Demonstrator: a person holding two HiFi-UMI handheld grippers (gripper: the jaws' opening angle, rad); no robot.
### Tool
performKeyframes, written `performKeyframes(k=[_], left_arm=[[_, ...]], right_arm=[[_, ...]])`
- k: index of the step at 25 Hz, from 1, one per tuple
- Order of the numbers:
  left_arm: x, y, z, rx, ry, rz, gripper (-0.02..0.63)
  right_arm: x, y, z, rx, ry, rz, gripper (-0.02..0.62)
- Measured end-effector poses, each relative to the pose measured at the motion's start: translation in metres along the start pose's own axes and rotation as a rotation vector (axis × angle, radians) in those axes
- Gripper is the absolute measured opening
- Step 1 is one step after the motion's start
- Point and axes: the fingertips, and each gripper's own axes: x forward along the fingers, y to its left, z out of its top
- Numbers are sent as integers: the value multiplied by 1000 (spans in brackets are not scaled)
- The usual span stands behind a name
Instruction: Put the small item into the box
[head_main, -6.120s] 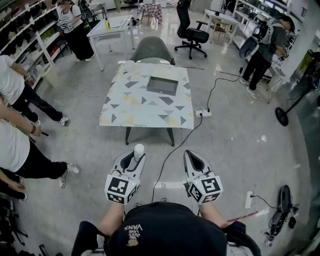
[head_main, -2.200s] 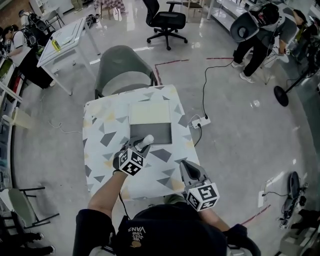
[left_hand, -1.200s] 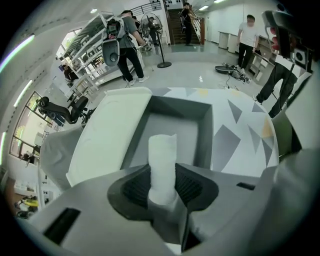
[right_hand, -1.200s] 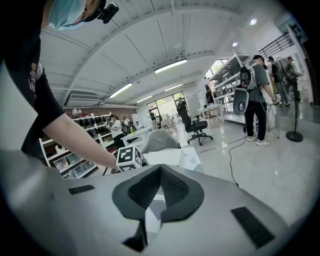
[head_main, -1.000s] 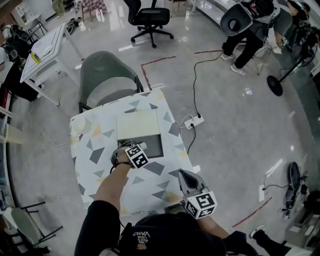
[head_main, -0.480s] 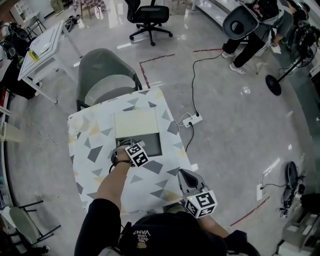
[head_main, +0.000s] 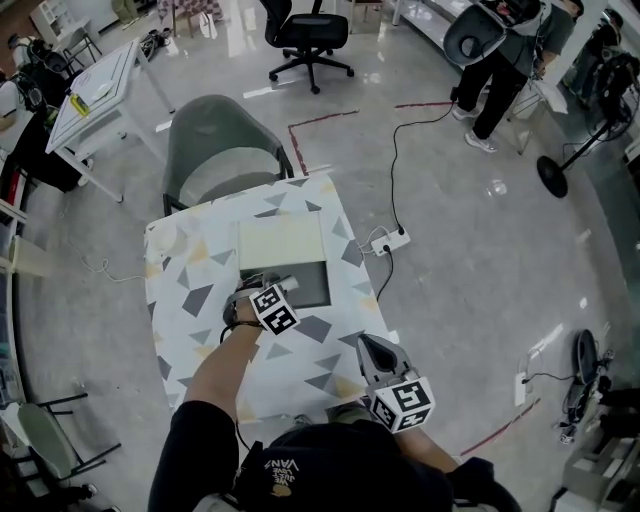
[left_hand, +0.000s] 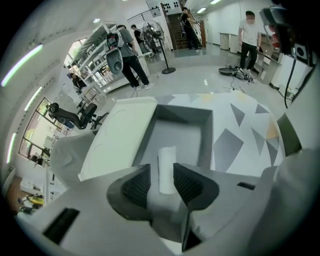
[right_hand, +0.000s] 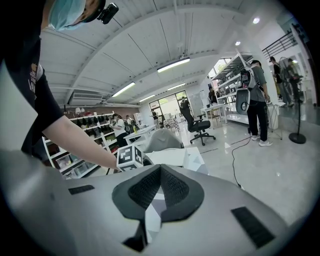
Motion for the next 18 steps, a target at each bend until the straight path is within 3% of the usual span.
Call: performKeyframes(k=[6,13,18], left_arm=[[-54,10,14,-129,-188,120,12],[-122,-7,14,-273,-383,173,6],[-161,-28,1,-331,-467,199,6]], right_arm=[[-5,20,6,-26,-22,30,-2],[-20,45,11,-55,-54,42,-2],[-35,65,10,-72,-77,39,-2]])
